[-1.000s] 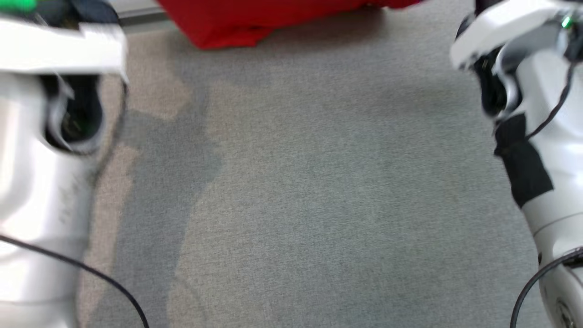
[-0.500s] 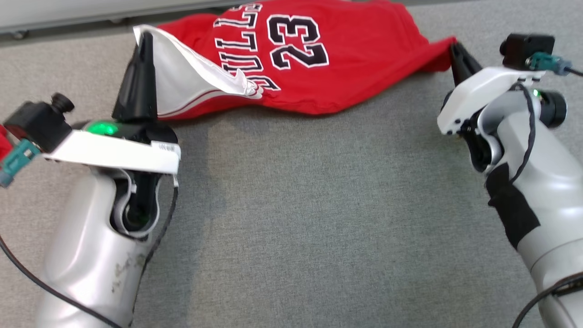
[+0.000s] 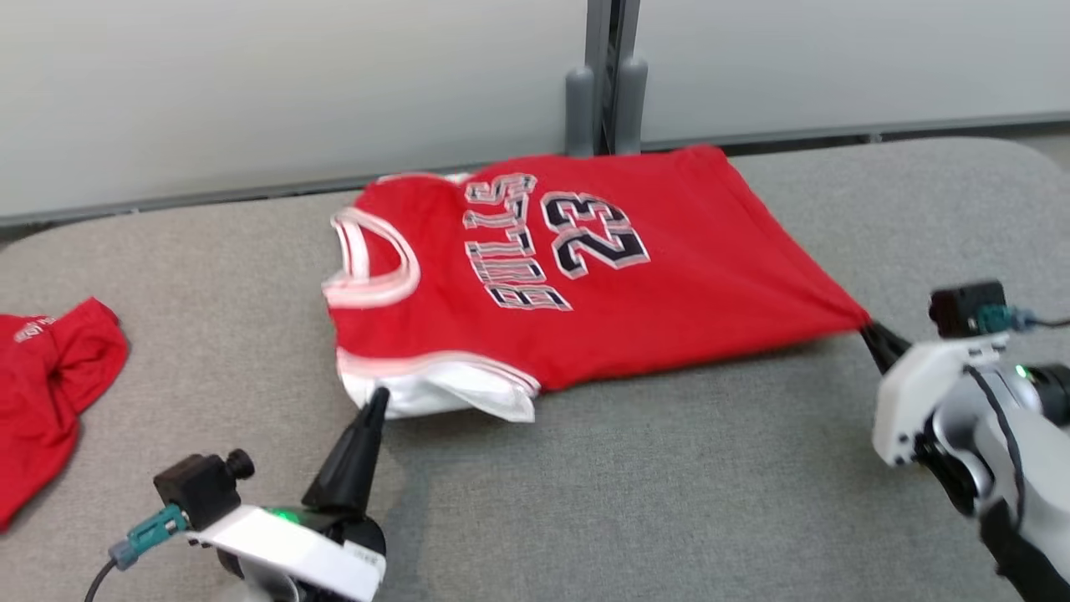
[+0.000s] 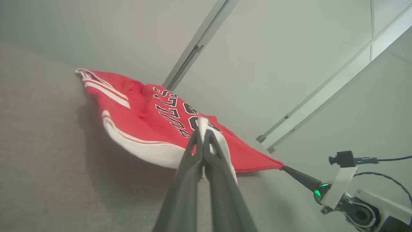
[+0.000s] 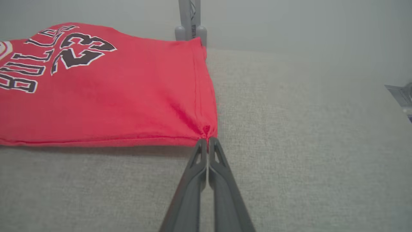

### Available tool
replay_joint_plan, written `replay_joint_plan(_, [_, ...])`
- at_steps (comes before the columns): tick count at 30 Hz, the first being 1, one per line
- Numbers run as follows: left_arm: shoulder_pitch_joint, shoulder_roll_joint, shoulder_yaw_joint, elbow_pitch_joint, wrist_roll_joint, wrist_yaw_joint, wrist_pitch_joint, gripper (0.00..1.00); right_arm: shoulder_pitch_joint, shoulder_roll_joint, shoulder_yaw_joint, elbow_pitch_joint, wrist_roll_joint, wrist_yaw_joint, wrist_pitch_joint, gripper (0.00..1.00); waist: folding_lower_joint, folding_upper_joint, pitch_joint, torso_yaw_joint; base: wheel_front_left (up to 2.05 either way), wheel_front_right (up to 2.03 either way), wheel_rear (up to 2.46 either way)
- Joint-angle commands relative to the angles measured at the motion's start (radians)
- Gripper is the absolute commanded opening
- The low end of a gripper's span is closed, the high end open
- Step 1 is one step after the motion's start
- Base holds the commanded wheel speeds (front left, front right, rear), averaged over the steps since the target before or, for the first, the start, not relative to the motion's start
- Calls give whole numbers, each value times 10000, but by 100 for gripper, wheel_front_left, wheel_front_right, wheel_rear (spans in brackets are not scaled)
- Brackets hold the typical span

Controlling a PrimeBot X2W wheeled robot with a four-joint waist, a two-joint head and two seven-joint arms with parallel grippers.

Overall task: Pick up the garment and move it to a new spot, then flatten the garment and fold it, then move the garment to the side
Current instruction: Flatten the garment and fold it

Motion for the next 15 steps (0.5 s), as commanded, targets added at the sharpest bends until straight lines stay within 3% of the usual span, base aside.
replay_joint_plan(1, [50,77,-5,-98,-189,-9,32,0,181,-5,37,-57,20,-1,51,0,0,0,-406,258,0,0,0])
replay_joint_plan(5, [780,584,-306,-955,-1450,-9,203,0,957,-662,-86,-423,415,-1,113,0,0,0,-675,454,0,0,0])
replay_joint_plan(11, [2017,1470,-234,-1908,-3209,-9,671,0,2201,-844,-437,-926,910,-1,613,0,0,0,-886,665,0,0,0])
replay_joint_plan(15, [2633,1821,-308,-2308,-3729,-9,910,0,2966,-994,-868,-1083,894,-1,1117,0,0,0,-897,725,0,0,0])
